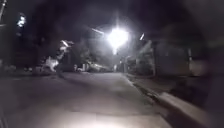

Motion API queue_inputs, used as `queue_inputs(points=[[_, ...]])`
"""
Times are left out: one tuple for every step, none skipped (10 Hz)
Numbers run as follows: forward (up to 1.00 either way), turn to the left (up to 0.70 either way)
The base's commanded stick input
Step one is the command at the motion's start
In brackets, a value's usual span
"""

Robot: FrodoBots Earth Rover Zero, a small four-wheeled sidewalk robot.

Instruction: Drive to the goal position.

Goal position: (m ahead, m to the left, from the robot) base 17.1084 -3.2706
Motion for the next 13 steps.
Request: queue_inputs(points=[[0.49, 0.04], [0.49, 0.04], [0.49, 0.04], [0.49, 0.04], [0.49, 0.04], [0.49, 0.04], [0.49, 0.04], [0.49, -0.04], [0.49, -0.18], [0.49, -0.49], [0.49, -0.49], [0.49, -0.49], [0.49, -0.49]])
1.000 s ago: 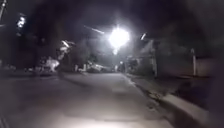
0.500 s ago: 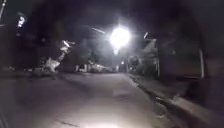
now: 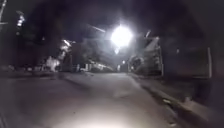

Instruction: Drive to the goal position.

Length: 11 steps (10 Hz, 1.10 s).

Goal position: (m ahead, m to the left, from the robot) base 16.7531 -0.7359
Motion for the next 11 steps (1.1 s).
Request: queue_inputs(points=[[0.49, -0.49], [0.49, -0.49], [0.49, -0.49], [0.49, -0.4], [0.49, 0.04], [0.49, 0.04], [0.49, 0.04], [0.49, 0.04], [0.49, 0.04], [0.49, 0.04], [0.49, 0.04]])
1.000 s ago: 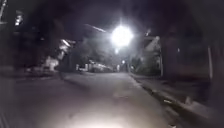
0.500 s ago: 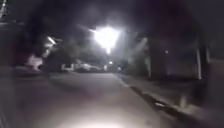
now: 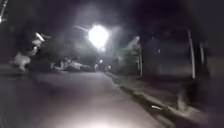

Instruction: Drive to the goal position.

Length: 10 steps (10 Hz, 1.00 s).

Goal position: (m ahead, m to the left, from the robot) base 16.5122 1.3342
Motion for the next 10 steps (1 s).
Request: queue_inputs(points=[[0.49, 0.04], [0.49, 0.04], [0.49, 0.04], [0.49, 0.04], [0.49, 0.04], [0.49, 0.04], [0.49, 0.04], [0.49, 0.04], [0.49, 0.04], [0.49, 0.04]])
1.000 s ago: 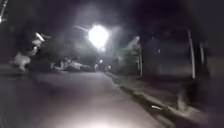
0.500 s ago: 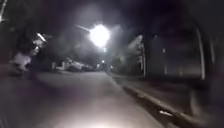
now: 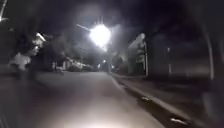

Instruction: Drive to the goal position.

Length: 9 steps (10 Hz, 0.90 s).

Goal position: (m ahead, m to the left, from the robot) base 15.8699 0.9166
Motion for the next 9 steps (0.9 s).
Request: queue_inputs(points=[[0.49, 0.04], [0.49, 0.04], [0.49, 0.04], [0.49, 0.04], [0.49, 0.04], [0.49, -0.14], [0.49, -0.49], [0.49, -0.39], [0.49, 0.04]])
